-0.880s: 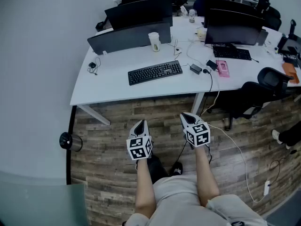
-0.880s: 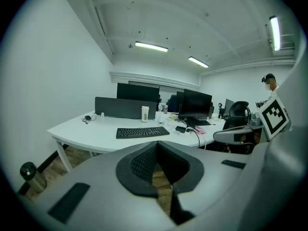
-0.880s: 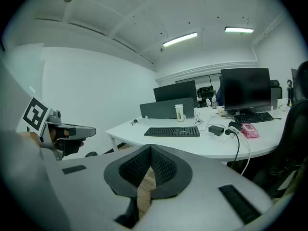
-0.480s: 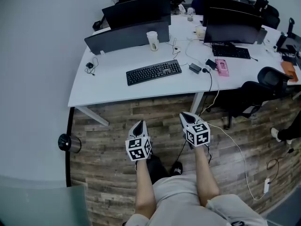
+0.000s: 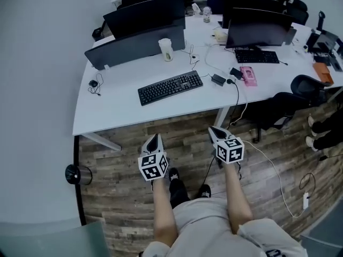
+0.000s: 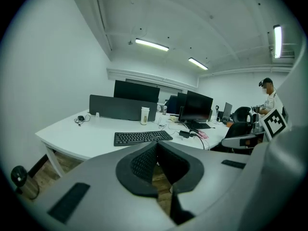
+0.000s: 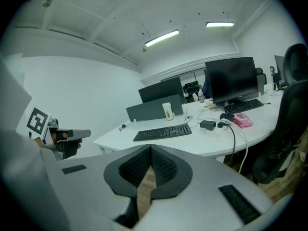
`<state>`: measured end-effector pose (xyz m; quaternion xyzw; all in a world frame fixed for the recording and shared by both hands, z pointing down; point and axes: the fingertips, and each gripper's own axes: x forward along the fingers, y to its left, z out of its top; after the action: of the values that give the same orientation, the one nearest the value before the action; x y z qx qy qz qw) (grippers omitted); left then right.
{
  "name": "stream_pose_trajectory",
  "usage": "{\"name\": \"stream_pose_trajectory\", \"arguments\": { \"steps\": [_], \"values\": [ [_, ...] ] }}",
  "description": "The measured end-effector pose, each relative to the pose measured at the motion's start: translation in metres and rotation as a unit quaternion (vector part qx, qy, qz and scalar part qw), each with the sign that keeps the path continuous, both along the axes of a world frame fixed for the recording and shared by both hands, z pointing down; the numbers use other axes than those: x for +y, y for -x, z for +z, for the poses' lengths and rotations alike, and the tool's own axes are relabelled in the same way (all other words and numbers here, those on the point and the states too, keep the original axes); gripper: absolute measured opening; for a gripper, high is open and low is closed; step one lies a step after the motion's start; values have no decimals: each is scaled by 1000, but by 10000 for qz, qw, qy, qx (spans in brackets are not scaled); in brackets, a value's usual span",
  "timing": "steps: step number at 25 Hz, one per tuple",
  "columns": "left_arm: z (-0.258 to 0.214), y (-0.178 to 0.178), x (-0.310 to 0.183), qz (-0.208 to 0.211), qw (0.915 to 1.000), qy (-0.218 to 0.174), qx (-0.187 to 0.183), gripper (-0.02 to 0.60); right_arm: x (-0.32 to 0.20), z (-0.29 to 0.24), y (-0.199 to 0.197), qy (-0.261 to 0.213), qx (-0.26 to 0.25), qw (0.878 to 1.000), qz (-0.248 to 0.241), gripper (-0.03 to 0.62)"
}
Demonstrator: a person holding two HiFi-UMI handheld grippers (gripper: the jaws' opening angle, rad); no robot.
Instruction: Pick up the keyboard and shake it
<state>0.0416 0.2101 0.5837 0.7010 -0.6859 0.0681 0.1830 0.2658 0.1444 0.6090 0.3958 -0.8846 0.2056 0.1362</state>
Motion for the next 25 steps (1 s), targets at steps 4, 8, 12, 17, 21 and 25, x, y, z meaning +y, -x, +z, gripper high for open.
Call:
{"name": "stream_pose_trajectory", "arguments": {
  "steps": [4,8,12,17,21,25],
  "values": [
    [-13,27,-34,184,9998,-73,-51,15,-35,-8,-2,56,-33,9988,486,38],
    [-23,60,-65,216,9995,-212,39,15,-61,-13,7,18,-40,9969,785,38],
    [-13,87,-90,280,9993,-182,183,15,-81,-3,24,88,-15,9948,1014,38],
    [-6,127,-117,326,9992,-80,238,15,-103,-5,51,168,-6,9928,1187,38],
    [-8,158,-131,358,9989,-80,294,15,-114,-14,70,108,-2,9909,1345,38],
    [6,179,-139,448,9983,35,376,15,-116,-5,76,183,31,9865,1629,38]
  ]
}}
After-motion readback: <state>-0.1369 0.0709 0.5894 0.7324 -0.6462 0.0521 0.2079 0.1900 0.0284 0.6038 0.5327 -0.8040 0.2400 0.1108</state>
